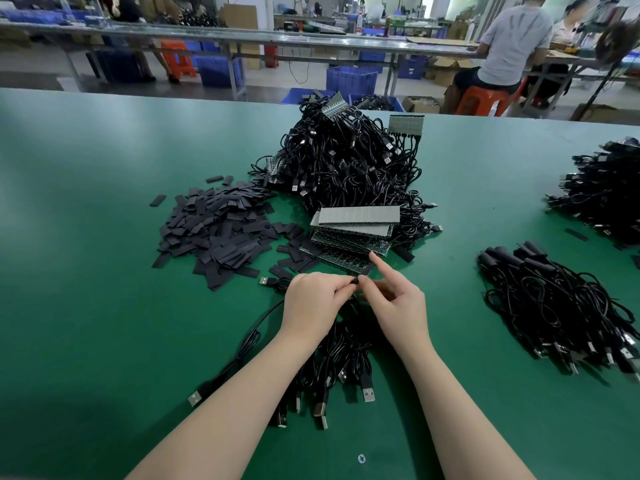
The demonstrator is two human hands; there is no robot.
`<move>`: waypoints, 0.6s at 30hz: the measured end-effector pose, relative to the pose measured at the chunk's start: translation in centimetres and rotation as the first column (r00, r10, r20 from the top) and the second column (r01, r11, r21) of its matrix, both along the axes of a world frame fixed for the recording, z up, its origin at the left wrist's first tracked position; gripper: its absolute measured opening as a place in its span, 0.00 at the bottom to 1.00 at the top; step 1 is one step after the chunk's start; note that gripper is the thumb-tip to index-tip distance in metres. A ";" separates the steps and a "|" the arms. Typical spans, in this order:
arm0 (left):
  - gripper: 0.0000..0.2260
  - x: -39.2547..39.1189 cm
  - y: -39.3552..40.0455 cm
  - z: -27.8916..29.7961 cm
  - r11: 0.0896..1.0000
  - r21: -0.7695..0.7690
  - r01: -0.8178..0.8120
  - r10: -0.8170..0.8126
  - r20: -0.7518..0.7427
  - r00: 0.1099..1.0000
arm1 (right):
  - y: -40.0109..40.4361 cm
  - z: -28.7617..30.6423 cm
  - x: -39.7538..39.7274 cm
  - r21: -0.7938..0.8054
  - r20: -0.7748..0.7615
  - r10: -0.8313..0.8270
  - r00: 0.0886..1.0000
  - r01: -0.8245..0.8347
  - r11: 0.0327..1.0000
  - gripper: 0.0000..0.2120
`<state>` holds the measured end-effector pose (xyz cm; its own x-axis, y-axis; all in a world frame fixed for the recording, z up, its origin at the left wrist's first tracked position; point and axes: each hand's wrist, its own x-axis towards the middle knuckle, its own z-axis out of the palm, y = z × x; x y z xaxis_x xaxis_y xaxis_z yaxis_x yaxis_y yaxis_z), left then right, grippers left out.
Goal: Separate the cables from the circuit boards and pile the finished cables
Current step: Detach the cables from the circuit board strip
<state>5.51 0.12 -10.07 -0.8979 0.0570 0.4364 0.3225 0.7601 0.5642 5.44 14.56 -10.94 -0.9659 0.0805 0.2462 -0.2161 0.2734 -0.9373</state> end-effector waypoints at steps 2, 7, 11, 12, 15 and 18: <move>0.09 0.0 0.0 0.0 1.000 0.008 -0.006 0.006 0.014 1.000 | -0.1 -0.1 0.0 0.019 -0.003 0.003 1.000 -0.003 1.000 0.24; 0.10 -0.1 0.0 -0.1 0.998 0.035 -0.060 0.059 0.025 0.998 | -0.4 -0.5 0.2 0.081 -0.020 0.029 0.999 -0.027 0.996 0.29; 0.09 -0.1 0.0 -0.1 0.996 0.028 -0.090 0.090 0.012 0.996 | -0.4 -0.6 0.2 0.111 -0.027 0.026 0.999 -0.023 0.994 0.29; 0.09 -0.1 0.0 -0.1 0.996 0.024 -0.091 0.091 0.010 0.996 | -0.3 -0.6 0.1 0.109 -0.024 0.020 1.000 -0.018 0.994 0.29; 0.09 -0.1 0.0 -0.1 0.996 -0.001 -0.093 0.093 0.020 0.995 | -0.3 -0.8 0.1 0.117 -0.020 0.021 1.000 -0.018 0.993 0.28; 0.09 -0.1 -0.1 -0.1 0.996 -0.020 -0.082 0.082 0.027 0.996 | -0.2 -0.9 0.0 0.127 -0.020 0.027 0.999 -0.024 0.992 0.27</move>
<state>5.45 0.01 -10.13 -0.9118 -0.0093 0.4105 0.2427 0.7942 0.5571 5.44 14.32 -11.83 -0.9616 0.0227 0.2734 -0.2442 0.3839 -0.8905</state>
